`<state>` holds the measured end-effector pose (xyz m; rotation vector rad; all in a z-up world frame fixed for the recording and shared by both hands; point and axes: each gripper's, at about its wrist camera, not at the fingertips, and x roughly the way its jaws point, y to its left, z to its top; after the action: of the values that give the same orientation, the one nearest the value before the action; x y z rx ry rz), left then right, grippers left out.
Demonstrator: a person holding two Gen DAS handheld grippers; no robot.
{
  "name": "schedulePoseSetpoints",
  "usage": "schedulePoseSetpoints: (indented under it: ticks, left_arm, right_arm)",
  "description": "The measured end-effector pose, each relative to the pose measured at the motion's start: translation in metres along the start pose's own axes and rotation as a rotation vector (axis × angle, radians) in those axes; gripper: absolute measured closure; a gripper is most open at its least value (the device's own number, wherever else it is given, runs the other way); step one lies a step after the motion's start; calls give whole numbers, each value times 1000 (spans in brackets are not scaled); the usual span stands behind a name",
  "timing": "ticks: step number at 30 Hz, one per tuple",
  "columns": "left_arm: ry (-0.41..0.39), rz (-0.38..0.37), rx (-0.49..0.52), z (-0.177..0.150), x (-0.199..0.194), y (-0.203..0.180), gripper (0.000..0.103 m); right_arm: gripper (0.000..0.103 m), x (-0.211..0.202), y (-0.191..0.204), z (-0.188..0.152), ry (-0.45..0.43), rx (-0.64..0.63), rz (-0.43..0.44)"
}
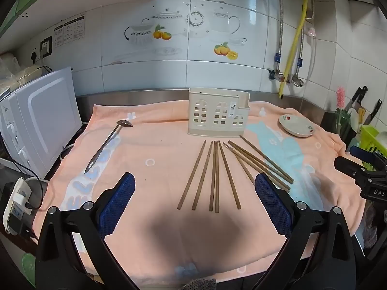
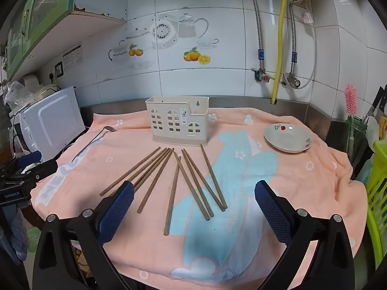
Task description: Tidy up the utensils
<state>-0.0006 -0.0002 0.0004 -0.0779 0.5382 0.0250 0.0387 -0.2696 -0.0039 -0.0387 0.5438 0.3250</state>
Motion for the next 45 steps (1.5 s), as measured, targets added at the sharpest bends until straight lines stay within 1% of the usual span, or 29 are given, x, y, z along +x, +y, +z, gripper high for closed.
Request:
schedulePoseSetpoints:
  ticks: [3,4,10,18,20,28,30,45]
  left_arm:
    - [0,0,0,0,0,1,5]
    - [0,3,2,1,0,1,5]
    - [-4,9,7,2,-4,-5,5]
    - [3,3,4,6,-4,-3,5]
    - [1,2,1,-1,-4,-1,5]
    - [-1,0,3,-1,-5,-3,5]
    - [1,0,-1,-1,-4,-2,5]
    - [-7,-5,-1,0,-9,-2,5]
  right_arm:
    - [6,3,4,-1,6,-4,2]
    - [6,-3,2,1,-16,8,12]
    - [6,-3,4,0,-14,2,7]
    - [6,-3,7,0,-11,-5,6]
    - [6,-4,7,0,-12,-6,6]
    - [6,-4,12,-5,-13,-10,5]
    - [6,-4,10,-1,-10,-10,10]
    - [6,-5,14,0,-15,-13,11]
